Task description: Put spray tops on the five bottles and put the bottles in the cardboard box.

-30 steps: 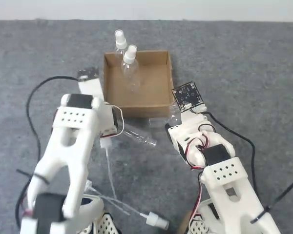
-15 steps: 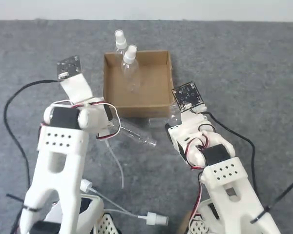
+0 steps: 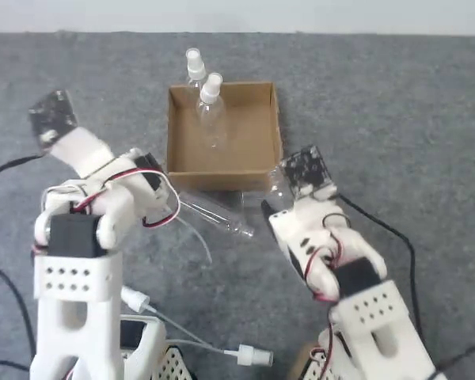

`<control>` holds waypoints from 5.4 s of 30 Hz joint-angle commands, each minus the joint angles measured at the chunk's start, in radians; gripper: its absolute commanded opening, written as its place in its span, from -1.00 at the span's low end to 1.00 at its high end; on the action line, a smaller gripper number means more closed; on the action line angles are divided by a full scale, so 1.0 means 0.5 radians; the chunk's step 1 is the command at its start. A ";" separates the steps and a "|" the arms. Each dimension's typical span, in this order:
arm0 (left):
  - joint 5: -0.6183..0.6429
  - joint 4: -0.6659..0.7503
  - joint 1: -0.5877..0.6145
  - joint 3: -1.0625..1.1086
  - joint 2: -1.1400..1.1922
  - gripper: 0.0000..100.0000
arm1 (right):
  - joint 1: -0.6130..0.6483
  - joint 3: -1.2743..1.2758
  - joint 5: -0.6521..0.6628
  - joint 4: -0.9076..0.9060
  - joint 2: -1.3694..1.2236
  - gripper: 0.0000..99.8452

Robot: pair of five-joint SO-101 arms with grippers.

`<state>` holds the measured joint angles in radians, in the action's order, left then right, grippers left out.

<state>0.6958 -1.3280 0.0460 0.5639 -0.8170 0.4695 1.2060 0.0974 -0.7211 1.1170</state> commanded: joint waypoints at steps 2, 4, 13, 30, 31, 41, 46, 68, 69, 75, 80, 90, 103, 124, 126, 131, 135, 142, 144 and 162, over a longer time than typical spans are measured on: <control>0.028 0.077 0.015 -0.106 -0.147 -0.98 | 0.091 0.058 0.092 -0.011 0.311 -0.99; 0.028 0.077 0.012 -0.106 -0.190 -0.98 | 0.118 0.092 0.092 -0.017 0.391 -0.99; 0.209 0.150 0.028 -0.109 -0.439 -0.98 | 0.204 0.169 0.095 -0.029 0.588 -0.99; 0.525 0.227 0.135 -0.109 -0.853 -0.98 | 0.404 0.381 0.295 -0.011 0.879 -0.99; 0.540 0.249 0.169 -0.106 -0.878 -0.98 | 0.407 0.387 0.316 -0.008 0.882 -0.99; 0.552 0.298 0.233 -0.032 -1.031 -0.98 | 0.502 0.405 0.344 -0.014 0.885 -0.99; 0.540 0.304 0.172 0.100 -1.132 -0.98 | 0.508 0.420 0.344 -0.008 0.885 -0.99; 0.528 0.445 0.086 0.373 -1.525 -0.98 | 0.505 0.423 0.344 -0.008 0.885 -0.99; 0.503 0.442 0.086 0.379 -1.534 -0.98 | 0.505 0.423 0.344 -0.008 0.885 -0.99; 0.488 0.451 0.080 0.471 -1.547 -0.98 | 0.505 0.423 0.344 -0.008 0.885 -0.99; 0.485 0.454 0.077 0.523 -1.544 -0.98 | 0.505 0.423 0.344 -0.008 0.885 -0.99; 0.402 0.457 -0.203 0.667 -1.534 -0.98 | 0.511 0.423 0.344 -0.011 0.885 -0.99; 0.396 0.838 -0.497 1.115 -1.547 -0.98 | 0.624 0.423 0.347 -0.026 0.885 -0.99; 0.209 1.096 -0.795 1.450 -1.547 -0.98 | 0.628 0.427 0.347 -0.029 0.885 -0.99; 0.157 1.092 -0.841 1.453 -1.547 -0.98 | 0.624 0.427 0.347 -0.029 0.885 -0.99; 0.040 1.092 -0.862 1.475 -1.547 -0.98 | 0.621 0.427 0.347 -0.032 0.885 -0.99; -0.153 1.092 -0.862 1.475 -1.547 -0.97 | 0.618 0.427 0.347 -0.032 0.885 -0.99; -0.163 0.881 -0.865 1.364 -1.550 -0.72 | 0.618 0.427 0.347 -0.032 0.885 -0.99; -0.160 0.789 -0.865 1.315 -1.550 -0.59 | 0.618 0.427 0.347 -0.029 0.885 -0.99; -0.101 0.684 -0.847 1.060 -1.694 -0.51 | 0.597 0.427 0.347 -0.014 0.867 -0.99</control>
<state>0.6237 -0.9828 -0.3821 1.1577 -1.5873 0.7748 1.4346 0.2585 -0.7319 1.5374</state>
